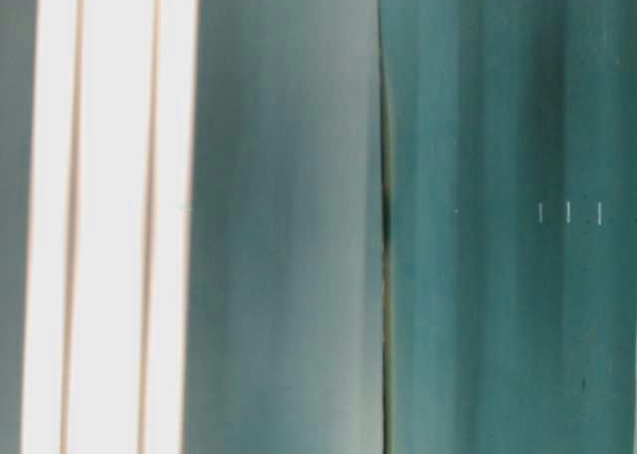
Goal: Lift the metal rail with both hands and move it towards you.
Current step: 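Lift the rail off the table with both grippers together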
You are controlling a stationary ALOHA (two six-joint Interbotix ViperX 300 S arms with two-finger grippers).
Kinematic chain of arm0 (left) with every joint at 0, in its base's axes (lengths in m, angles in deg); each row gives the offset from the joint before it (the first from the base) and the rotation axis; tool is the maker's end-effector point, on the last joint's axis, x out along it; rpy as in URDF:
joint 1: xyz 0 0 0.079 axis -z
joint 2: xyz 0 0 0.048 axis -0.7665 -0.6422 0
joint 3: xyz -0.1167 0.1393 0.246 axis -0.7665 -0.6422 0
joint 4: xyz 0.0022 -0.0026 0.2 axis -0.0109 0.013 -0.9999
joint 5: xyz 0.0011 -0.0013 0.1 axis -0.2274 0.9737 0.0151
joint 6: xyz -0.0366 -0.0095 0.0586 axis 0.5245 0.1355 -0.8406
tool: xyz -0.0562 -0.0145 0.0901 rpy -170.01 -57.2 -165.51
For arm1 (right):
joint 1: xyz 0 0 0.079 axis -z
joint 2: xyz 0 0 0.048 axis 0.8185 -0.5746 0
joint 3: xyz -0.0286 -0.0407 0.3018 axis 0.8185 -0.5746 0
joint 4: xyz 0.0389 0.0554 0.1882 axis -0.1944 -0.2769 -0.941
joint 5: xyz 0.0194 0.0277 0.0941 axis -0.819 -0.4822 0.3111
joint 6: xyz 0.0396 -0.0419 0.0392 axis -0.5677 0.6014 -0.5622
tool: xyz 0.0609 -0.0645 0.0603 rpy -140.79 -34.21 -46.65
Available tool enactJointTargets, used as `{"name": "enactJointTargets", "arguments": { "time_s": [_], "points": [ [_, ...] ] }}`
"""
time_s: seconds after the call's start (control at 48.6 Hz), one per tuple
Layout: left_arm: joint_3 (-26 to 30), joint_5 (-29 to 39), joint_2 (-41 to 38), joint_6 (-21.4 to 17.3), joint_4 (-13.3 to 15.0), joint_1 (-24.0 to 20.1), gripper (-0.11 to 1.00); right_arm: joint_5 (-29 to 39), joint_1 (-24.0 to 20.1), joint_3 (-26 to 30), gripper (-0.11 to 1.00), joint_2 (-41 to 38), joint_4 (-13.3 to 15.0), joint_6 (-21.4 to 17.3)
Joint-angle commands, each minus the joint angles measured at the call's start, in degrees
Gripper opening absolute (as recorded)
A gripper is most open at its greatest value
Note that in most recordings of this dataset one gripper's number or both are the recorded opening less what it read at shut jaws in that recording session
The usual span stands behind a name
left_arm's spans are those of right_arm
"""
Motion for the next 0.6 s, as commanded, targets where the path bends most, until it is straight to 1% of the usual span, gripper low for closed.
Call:
{"name": "enactJointTargets", "arguments": {
  "time_s": [0.0, 0.226, 0.349, 0.473, 0.576],
  "points": [
    [4.83, 2.64, 0.70, 0.53, -0.09, -0.18, 0.28, 3.69, 0.62, 3.52, 0.37, 0.35, -0.44, -4.83],
    [13.27, 11.87, -1.67, 0.62, -0.26, -1.41, 0.28, 11.69, 0.62, 10.63, 0.37, -0.26, -0.44, -7.47],
    [17.14, 16.08, -2.72, 0.62, -0.26, -1.41, 0.28, 13.89, 0.62, 14.77, 0.37, -0.53, -0.44, -8.00],
    [21.27, 16.96, -2.99, 0.62, -0.26, -1.41, 0.28, 14.77, 0.62, 17.84, 0.37, -0.97, -0.44, -8.09],
    [23.91, 17.31, -3.25, 0.62, -0.26, -1.32, 0.28, 15.03, 0.62, 19.34, 0.37, -1.14, -0.44, -8.17]
  ]
}}
